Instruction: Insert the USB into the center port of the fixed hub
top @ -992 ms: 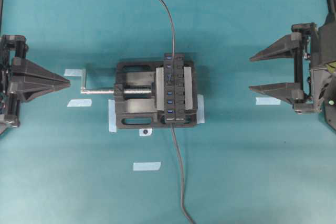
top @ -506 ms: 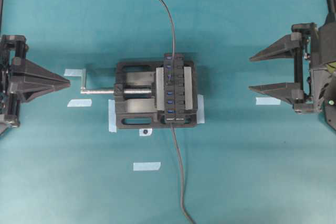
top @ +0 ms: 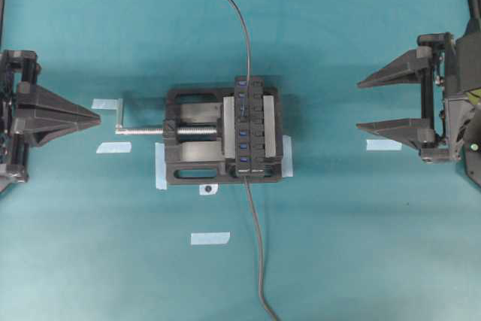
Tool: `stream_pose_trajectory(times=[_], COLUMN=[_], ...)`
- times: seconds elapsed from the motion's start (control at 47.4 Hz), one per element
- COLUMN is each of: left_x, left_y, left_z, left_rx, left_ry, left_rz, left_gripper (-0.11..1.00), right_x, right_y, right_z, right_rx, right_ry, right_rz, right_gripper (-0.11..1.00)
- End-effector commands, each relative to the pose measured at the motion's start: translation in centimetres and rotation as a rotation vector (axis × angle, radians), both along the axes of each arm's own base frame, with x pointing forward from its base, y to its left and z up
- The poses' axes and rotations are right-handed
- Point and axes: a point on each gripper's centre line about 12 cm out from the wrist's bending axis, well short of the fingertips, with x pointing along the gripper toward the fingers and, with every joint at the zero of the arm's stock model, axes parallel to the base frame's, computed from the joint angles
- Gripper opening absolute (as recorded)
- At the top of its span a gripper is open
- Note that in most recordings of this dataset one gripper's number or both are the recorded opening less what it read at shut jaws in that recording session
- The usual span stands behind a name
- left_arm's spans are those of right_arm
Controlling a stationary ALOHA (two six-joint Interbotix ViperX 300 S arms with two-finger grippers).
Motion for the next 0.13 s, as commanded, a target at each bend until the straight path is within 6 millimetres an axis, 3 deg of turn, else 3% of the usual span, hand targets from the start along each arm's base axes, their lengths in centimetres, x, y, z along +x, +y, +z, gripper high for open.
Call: stream_pose_trajectory(times=[0.0,0.106], left_x=[0.19,0.19], left_y=[0.0,0.0], left_z=[0.52,0.52], left_rx=[0.001,0.001], left_ry=[-0.014,-0.014], left_rz=[0.0,0.0], left_gripper=[0.01,0.01], right_x=[0.14,0.14], right_y=[0.07,0.07], right_z=[0.37,0.35], right_rx=[0.008,0.008], right_ry=[-0.014,-0.013], right_rz=[0.0,0.0], right_gripper=[0.8,0.8])
